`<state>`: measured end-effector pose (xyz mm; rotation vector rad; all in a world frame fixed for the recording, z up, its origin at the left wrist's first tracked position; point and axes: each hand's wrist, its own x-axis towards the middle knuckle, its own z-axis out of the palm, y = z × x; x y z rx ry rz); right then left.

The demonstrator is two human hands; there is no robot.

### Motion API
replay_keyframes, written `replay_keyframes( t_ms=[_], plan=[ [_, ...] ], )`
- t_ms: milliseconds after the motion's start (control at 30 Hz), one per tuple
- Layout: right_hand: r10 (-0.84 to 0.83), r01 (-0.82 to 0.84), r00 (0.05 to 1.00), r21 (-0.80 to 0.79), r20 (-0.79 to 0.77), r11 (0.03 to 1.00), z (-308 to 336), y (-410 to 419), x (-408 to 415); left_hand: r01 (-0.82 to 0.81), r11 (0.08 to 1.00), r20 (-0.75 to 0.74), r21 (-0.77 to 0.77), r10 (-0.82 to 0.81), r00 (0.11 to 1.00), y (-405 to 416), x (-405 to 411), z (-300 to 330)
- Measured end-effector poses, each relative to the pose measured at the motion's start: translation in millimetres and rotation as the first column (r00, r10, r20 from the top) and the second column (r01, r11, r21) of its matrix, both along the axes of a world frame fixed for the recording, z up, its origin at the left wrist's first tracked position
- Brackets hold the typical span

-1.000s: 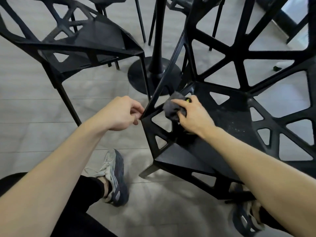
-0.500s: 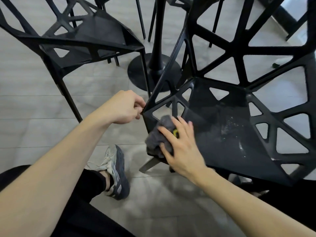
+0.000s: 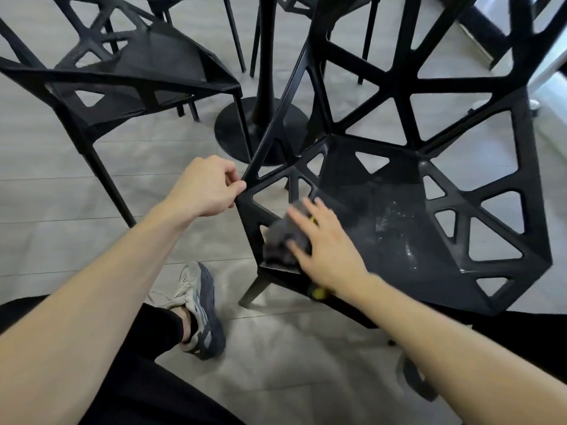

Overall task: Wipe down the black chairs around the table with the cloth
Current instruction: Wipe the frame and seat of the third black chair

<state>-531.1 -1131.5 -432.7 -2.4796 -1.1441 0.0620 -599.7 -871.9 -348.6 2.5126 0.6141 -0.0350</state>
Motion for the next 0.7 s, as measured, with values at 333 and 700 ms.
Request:
replay_keyframes(
  t_ms=[333,700],
  plan=[
    [-0.127,0.141,0.986,0.138,-0.108,0.980,6,7,-37,0.031,0.997,-0.062,-0.076,-0.036,0.997,12,8,4],
    [0.042,-0.047,0.998,0.116,0.046,0.992,-5,27,-55,0.049,0.986,-0.137,-0.157,-0.071,0.988,17,10,11]
  ],
)
